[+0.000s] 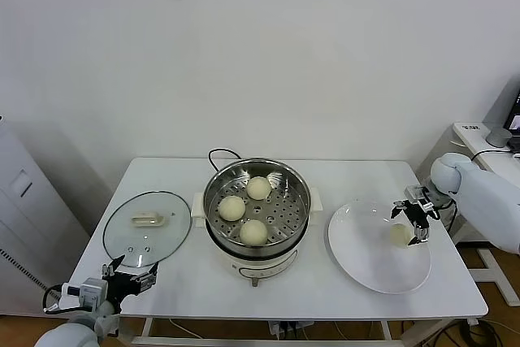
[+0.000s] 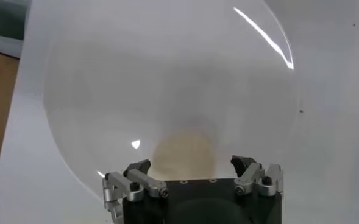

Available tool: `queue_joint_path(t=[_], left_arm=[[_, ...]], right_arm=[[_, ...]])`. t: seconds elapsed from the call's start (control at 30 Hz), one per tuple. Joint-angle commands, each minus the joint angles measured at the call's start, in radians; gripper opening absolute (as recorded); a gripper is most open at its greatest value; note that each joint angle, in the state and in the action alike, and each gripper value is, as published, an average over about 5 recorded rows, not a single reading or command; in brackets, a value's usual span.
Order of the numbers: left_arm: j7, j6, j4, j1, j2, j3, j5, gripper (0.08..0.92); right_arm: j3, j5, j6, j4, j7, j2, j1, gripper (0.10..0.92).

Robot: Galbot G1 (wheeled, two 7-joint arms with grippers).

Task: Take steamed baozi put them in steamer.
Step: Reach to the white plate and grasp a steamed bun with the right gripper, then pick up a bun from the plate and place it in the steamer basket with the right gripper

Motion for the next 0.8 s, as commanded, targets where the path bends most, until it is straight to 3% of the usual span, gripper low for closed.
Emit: queue_joint_path(t=[0.03, 0.43, 0.6, 0.8], left_arm=[[0.000, 0.000, -0.001, 0.001, -0.001, 0.000, 0.002, 0.823], [0.001, 0.001, 0.002, -0.001, -0.004, 0.003, 0.004, 0.823], [0.000, 0.003, 0.002, -0.002, -0.006, 0.004, 0.005, 0.823], [-0.005, 0.011, -0.004, -0.006, -0.013, 0.006, 0.014, 0.823]], right_arm=[[0.051, -0.061, 0.001, -0.019, 0.015, 0.012, -0.041, 0.794], [0.073, -0.069, 0.009, -0.003, 0.005, 0.007, -0.048, 0.496], [-0.004, 0.000, -0.007, 0.058, -0.019, -0.033, 0.018, 0.466], [-0.274, 0.255, -0.107, 0.216, -0.055, -0.098, 0.276, 0.459]])
